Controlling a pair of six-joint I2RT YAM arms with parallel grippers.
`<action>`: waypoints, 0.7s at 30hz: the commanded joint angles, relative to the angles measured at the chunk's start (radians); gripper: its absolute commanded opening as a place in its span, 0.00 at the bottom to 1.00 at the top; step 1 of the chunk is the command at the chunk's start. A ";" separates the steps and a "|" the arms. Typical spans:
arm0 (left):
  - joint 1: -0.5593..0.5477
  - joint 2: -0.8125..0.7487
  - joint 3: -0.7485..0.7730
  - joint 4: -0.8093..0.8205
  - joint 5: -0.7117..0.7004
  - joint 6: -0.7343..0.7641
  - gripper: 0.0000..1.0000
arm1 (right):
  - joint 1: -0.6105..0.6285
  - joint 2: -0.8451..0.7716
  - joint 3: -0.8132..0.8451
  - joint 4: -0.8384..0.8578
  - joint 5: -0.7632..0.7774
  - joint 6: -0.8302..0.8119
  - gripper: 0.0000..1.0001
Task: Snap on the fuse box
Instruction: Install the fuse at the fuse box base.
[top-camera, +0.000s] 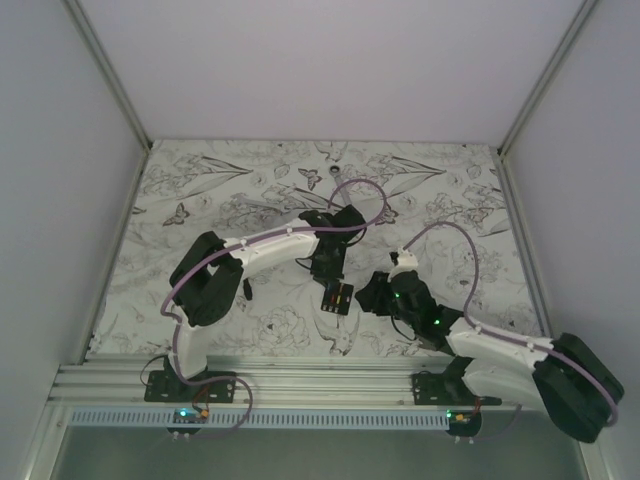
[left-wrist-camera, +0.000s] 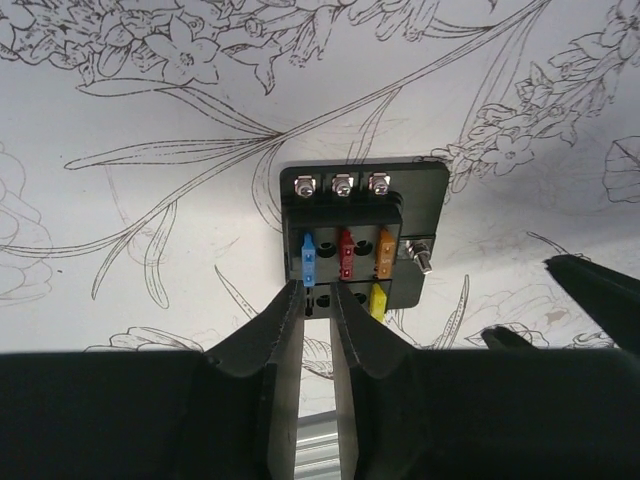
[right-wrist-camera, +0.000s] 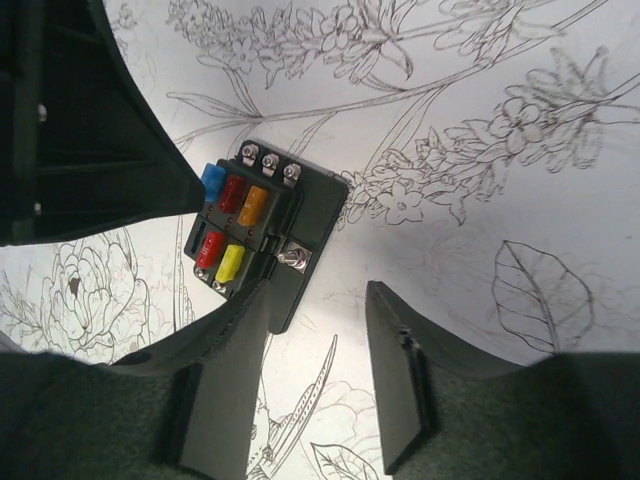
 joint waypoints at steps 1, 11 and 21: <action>0.008 0.002 0.027 -0.025 0.025 0.035 0.18 | 0.003 -0.117 0.009 -0.140 0.105 -0.052 0.52; 0.018 0.015 0.030 -0.025 0.024 0.052 0.18 | -0.025 -0.209 -0.010 -0.202 0.123 -0.067 0.55; 0.026 0.044 0.040 -0.025 0.050 0.068 0.18 | -0.033 -0.245 -0.013 -0.226 0.144 -0.071 0.64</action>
